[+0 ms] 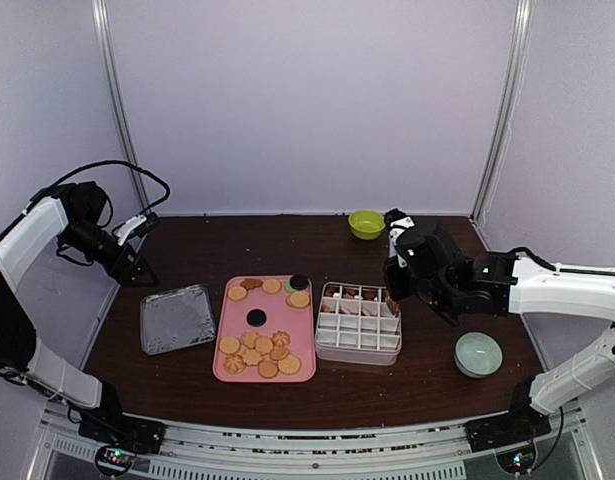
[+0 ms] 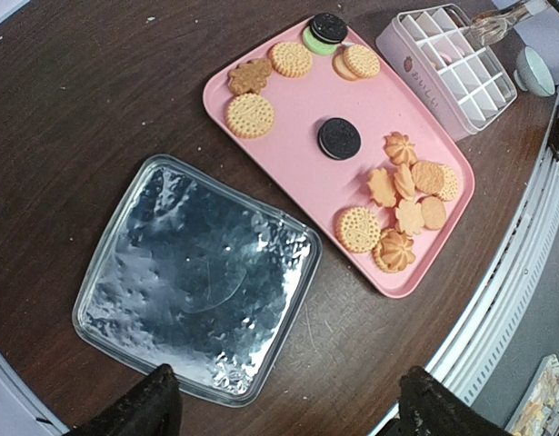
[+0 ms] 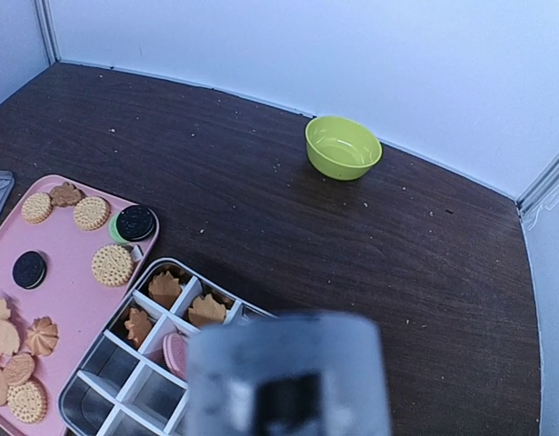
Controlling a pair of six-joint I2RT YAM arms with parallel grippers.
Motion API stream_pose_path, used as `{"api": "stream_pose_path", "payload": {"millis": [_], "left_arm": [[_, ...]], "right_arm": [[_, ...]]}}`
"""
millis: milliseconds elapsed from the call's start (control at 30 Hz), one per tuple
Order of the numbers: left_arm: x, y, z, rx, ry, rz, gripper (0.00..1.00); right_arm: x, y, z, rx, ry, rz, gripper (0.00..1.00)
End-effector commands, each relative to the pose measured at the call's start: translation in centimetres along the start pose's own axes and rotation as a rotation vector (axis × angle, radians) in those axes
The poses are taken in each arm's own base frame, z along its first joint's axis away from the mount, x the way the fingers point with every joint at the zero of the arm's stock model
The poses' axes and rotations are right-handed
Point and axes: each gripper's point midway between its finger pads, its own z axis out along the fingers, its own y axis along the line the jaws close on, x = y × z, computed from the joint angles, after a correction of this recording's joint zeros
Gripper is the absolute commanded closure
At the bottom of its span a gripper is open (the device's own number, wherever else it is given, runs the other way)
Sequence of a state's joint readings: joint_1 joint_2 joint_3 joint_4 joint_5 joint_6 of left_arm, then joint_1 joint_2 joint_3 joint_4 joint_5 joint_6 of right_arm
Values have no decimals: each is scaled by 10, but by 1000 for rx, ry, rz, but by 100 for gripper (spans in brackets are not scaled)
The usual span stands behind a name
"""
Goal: Pack the cookies
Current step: Place the fake cookies in the empty pocket of the box.
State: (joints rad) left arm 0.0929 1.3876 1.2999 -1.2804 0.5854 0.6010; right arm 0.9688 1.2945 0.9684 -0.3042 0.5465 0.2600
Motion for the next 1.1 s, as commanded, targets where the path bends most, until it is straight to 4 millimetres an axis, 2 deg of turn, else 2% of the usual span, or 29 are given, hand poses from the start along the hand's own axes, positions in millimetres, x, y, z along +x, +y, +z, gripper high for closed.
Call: {"api": "stream_pose_path", "payload": {"millis": [0, 267, 433, 733, 833, 933, 1067], "left_arm": [[-6, 1, -5, -1, -24, 11, 15], [-6, 1, -4, 3, -25, 9, 15], [-7, 1, -5, -3, -27, 13, 15], [-9, 0, -7, -3, -30, 15, 15], [-9, 0, -8, -6, -31, 17, 15], [-9, 1, -8, -7, -28, 19, 15], [-8, 2, -7, -12, -24, 21, 15]], "right_arm": [[-9, 0, -2, -12, -28, 36, 92], [1, 0, 3, 1, -5, 25, 85], [2, 1, 5, 9, 1, 19, 71], [-12, -1, 0, 7, -24, 25, 69], [-19, -2, -5, 0, -40, 34, 71], [-37, 2, -16, -31, -81, 51, 73], [-65, 18, -32, -73, -135, 49, 73]]}}
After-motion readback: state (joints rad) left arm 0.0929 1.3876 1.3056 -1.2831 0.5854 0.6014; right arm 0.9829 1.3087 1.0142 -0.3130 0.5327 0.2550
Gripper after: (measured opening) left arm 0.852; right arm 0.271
